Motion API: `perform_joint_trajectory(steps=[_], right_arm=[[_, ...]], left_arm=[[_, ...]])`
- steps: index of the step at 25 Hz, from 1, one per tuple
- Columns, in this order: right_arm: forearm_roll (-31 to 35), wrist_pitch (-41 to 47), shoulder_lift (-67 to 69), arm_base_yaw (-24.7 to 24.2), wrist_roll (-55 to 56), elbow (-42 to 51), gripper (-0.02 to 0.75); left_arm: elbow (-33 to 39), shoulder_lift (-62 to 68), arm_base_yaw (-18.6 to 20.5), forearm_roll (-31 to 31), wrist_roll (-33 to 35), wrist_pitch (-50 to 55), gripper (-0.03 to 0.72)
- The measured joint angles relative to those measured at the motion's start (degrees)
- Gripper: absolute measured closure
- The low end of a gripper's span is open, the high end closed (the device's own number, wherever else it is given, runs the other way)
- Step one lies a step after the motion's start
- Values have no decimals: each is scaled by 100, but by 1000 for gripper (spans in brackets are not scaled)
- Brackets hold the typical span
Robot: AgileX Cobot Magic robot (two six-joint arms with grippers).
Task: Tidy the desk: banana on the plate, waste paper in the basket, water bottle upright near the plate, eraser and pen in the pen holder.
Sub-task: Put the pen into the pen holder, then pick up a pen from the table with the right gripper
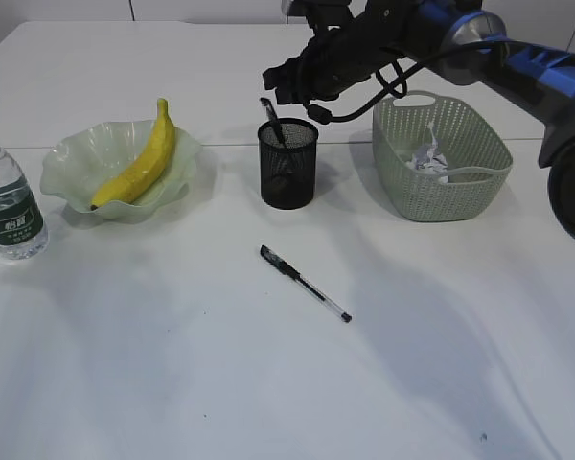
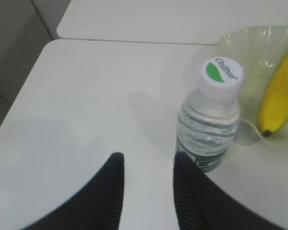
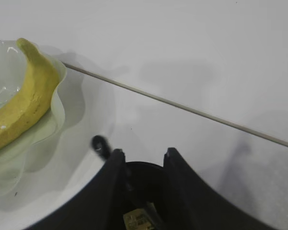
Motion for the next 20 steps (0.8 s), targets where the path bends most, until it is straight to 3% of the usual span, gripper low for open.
perform_joint_trajectory(steps=[8, 20], right_arm=[[0, 149, 0, 0, 0, 0, 530], [0, 1473, 0, 0, 0, -671, 528]], left_arm=[[0, 0, 0, 38, 0, 0, 452], [0, 0, 0, 38, 0, 174, 452]])
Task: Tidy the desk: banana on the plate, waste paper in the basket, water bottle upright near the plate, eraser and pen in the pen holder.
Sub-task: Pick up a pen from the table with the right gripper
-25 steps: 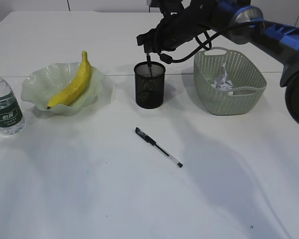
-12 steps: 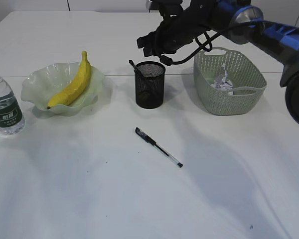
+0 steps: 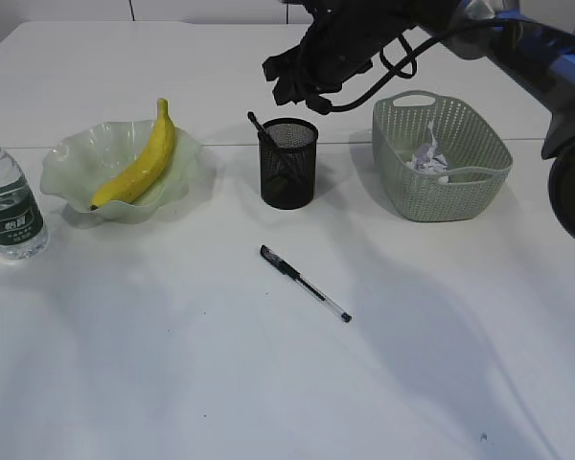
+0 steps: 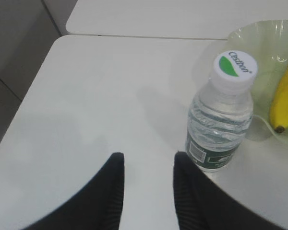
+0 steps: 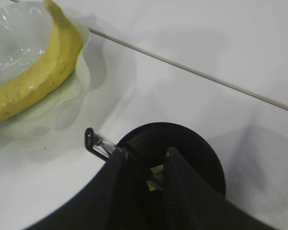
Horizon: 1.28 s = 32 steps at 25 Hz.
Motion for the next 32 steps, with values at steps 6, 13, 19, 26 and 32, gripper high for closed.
perform_joint_trajectory(steps=[6, 13, 19, 26, 32], right_arm=[[-36, 1124, 0, 0, 11, -730, 528], [152, 1513, -11, 0, 132, -953, 528], [327, 1536, -11, 0, 146, -953, 528], [608, 1536, -11, 0, 146, -953, 528], [572, 1536, -20, 23, 146, -621, 527]], left_arm=[[0, 0, 0, 0, 0, 90, 452], [0, 0, 0, 0, 0, 90, 452], [0, 0, 0, 0, 0, 90, 452], [0, 0, 0, 0, 0, 90, 452], [0, 0, 0, 129, 0, 90, 452]])
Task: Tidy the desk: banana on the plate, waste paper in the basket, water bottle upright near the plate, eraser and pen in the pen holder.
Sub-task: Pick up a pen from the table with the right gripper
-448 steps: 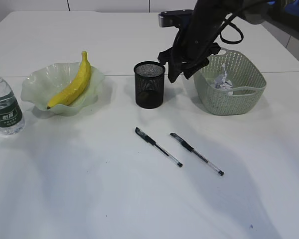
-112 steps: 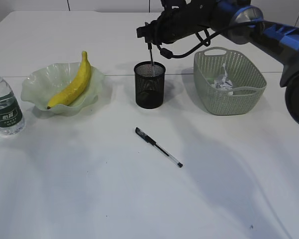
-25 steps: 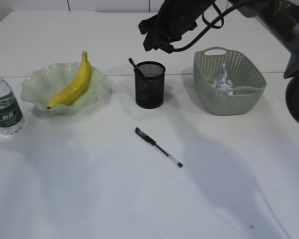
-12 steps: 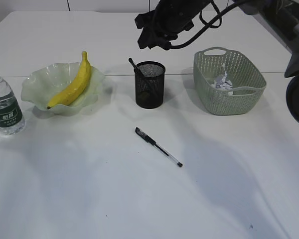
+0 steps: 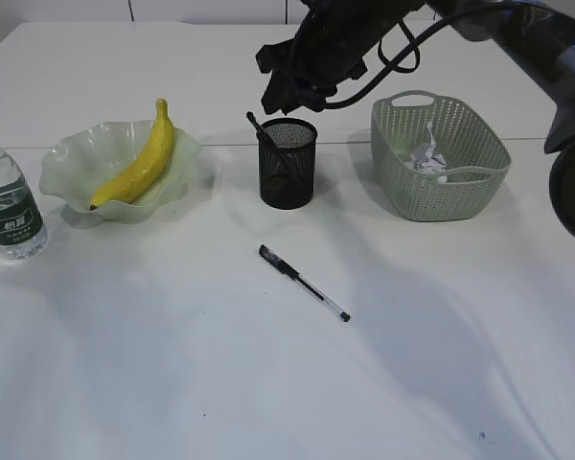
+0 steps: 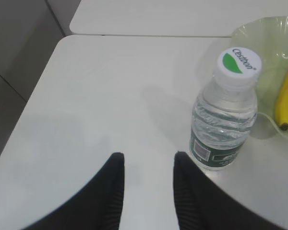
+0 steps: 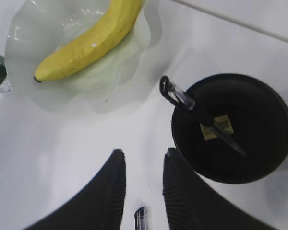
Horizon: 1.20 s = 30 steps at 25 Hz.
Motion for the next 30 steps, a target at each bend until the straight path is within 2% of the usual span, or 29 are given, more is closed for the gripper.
perform_joint_trajectory(steps=[9, 13, 17, 22, 30], right_arm=[[-633, 0, -441, 8, -78, 999, 527], [-655, -20, -715, 36, -210, 1372, 527], [-743, -31, -853, 184, -456, 1900, 527], [-1201, -31, -916, 475, -667, 2530, 527], [-1311, -53, -929, 649, -812, 2862, 526]], left_arm=[[0, 13, 0, 128, 0, 0, 452], [0, 66, 0, 128, 0, 0, 452], [0, 66, 0, 128, 0, 0, 452], [0, 66, 0, 132, 0, 0, 452], [0, 66, 0, 132, 0, 0, 452]])
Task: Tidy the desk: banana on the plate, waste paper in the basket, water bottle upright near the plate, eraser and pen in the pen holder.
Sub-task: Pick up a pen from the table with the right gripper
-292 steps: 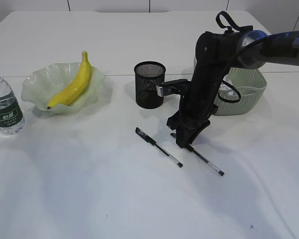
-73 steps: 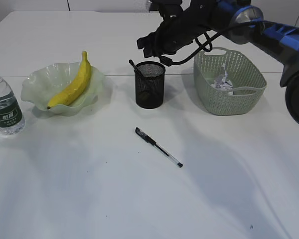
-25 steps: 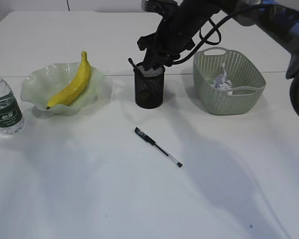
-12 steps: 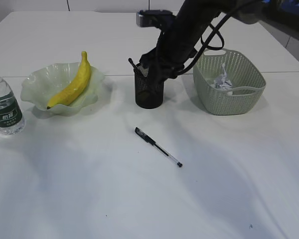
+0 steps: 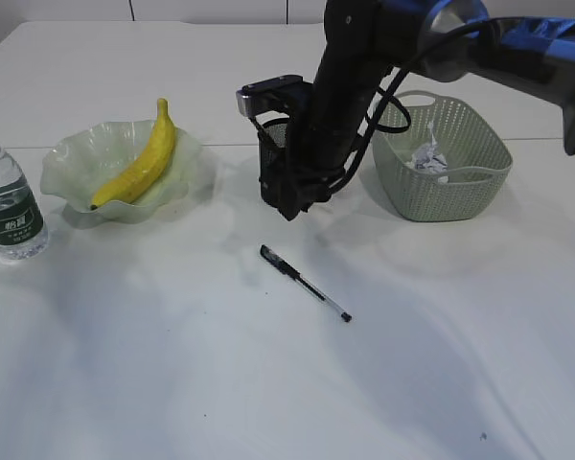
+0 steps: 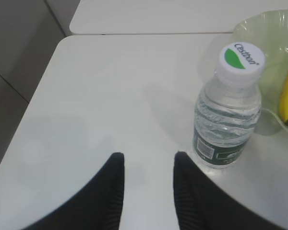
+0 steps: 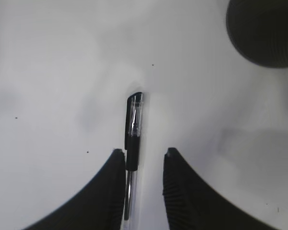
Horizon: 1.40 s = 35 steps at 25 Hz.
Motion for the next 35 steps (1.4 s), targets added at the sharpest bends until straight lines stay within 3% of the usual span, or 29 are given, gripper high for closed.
perform_joint_trajectory(steps=[18, 29, 35], right_arm=[[316, -49, 308, 358, -80, 233, 524], [-52, -82, 550, 361, -90, 242, 507], [-156, -82, 550, 361, -90, 242, 461]], left_arm=[[0, 0, 0, 0, 0, 0, 452], [0, 0, 0, -10, 0, 0, 452], [0, 0, 0, -10, 0, 0, 452]])
